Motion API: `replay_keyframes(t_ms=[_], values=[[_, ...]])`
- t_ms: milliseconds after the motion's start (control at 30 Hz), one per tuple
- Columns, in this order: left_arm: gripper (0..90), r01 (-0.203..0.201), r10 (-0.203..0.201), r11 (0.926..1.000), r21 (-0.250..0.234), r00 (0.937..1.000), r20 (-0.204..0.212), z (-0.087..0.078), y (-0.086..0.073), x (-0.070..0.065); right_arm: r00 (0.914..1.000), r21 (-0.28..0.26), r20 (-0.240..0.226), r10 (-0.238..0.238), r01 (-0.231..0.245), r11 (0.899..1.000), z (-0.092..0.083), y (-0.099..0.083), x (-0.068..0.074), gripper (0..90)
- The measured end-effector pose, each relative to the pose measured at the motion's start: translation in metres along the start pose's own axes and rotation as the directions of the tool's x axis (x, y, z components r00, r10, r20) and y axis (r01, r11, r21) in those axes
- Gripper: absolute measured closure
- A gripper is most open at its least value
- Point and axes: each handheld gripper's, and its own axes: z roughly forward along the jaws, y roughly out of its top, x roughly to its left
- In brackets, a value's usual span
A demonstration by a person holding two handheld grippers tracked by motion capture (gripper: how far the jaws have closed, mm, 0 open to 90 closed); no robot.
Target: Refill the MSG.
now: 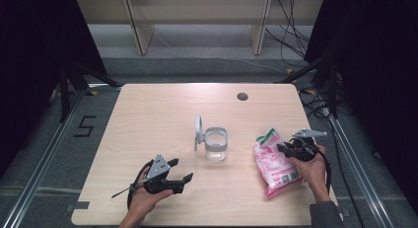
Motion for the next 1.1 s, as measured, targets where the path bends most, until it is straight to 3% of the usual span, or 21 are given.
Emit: replay_keyframes(t_ms=[167, 233, 267, 367, 467, 533, 600, 633, 733, 767, 800, 833, 900, 933, 967, 1000, 1033, 1067, 1100], values=[[24.5, -0.008, 0.008, 1.0, 0.006, 1.0, -0.001, 0.0, 0.0, 0.0, 0.9996, -0.011, 0.008, -0.027, 0.027, 1.0, -0.003, 0.0, 0.001, 87.6], [24.5, 0.003, -0.003, 1.0, -0.005, 1.0, 0.001, -0.001, 0.0, 0.0, 0.9993, 0.005, 0.039, 0.003, -0.003, 1.0, -0.007, -0.001, 0.003, 88.4], [24.5, -0.01, 0.01, 0.9999, 0.009, 0.9999, -0.003, -0.002, 0.001, 0.001, 0.9987, -0.009, 0.042, -0.029, 0.029, 1.0, -0.008, -0.003, -0.001, 88.7], [24.6, -0.014, 0.014, 0.9999, 0.009, 0.9998, -0.011, -0.004, 0.001, 0.002, 0.9988, -0.009, 0.044, 0.021, -0.021, 1.0, -0.02, -0.011, -0.006, 89.4], [24.6, 0.0, 0.0, 1.0, -0.009, 1.0, -0.004, -0.003, 0.001, 0.002, 0.9972, -0.02, 0.067, 0.032, -0.03, 0.999, -0.034, -0.021, -0.012, 89.5], [24.6, -0.008, 0.008, 1.0, -0.002, 0.9999, -0.008, -0.004, 0.002, 0.002, 0.9958, -0.023, 0.063, 0.066, -0.065, 0.998, -0.041, -0.027, -0.012, 89.5], [24.6, -0.013, 0.013, 0.9999, 0.001, 0.9998, -0.012, -0.005, 0.002, 0.002, 0.9953, -0.036, 0.07, 0.067, -0.065, 0.997, -0.045, -0.032, -0.012, 89.5], [24.6, -0.007, 0.007, 1.0, -0.005, 0.9999, -0.012, -0.004, 0.002, 0.001, 0.9889, -0.028, 0.071, 0.13, -0.128, 0.991, -0.054, -0.039, -0.005, 89.5], [24.7, -0.003, 0.003, 1.0, -0.006, 1.0, -0.007, -0.004, 0.002, 0.001, 0.9942, -0.041, 0.07, 0.082, -0.079, 0.996, -0.061, -0.046, -0.009, 89.5], [24.8, -0.006, 0.006, 1.0, -0.005, 0.9999, -0.011, -0.004, 0.003, 0.0, 0.9934, -0.045, 0.08, 0.082, -0.079, 0.996, -0.063, -0.049, -0.007, 89.4], [24.8, -0.002, 0.002, 0.9999, -0.011, 1.0, -0.009, -0.004, 0.003, 0.0, 0.9879, -0.048, 0.082, 0.132, -0.128, 0.991, -0.065, -0.052, -0.002, 89.2], [24.8, -0.008, 0.007, 0.9999, -0.007, 0.9999, -0.01, -0.004, 0.003, 0.0, 0.9932, -0.05, 0.083, 0.081, -0.077, 0.996, -0.066, -0.053, -0.007, 88.1], [24.8, -0.017, 0.017, 0.9998, -0.013, 0.9998, -0.001, -0.004, 0.003, 0.0, 0.9842, -0.071, 0.093, 0.151, -0.144, 0.987, -0.064, -0.054, -0.005, 83.3], [24.8, -0.032, 0.032, 0.9994, -0.014, 0.9995, 0.002, -0.004, 0.004, 0.001, 0.9878, -0.072, 0.096, 0.123, -0.116, 0.991, -0.063, -0.054, -0.009, 81.2], [24.8, -0.032, 0.032, 0.9994, -0.015, 0.9995, 0.002, -0.004, 0.004, 0.001, 0.9873, -0.071, 0.094, 0.128, -0.121, 0.99, -0.061, -0.054, -0.01, 78.0], [24.8, -0.003, 0.003, 0.9999, -0.014, 1.0, -0.001, -0.004, 0.003, -0.001, 0.9817, -0.058, 0.097, 0.164, -0.159, 0.986, -0.059, -0.054, -0.008, 75.4], [24.8, -0.005, 0.005, 1.0, -0.008, 1.0, -0.005, -0.004, 0.003, -0.001, 0.9863, -0.053, 0.09, 0.138, -0.133, 0.99, -0.055, -0.053, -0.012, 74.9], [24.8, 0.002, -0.002, 0.9999, -0.011, 1.0, -0.004, -0.003, 0.003, -0.001, 0.9813, -0.044, 0.091, 0.17, -0.166, 0.985, -0.053, -0.053, -0.009, 75.0], [24.8, -0.003, 0.003, 1.0, -0.006, 1.0, 0.004, -0.003, 0.002, -0.001, 0.988, -0.035, 0.091, 0.125, -0.123, 0.992, -0.05, -0.051, -0.013, 74.9]])
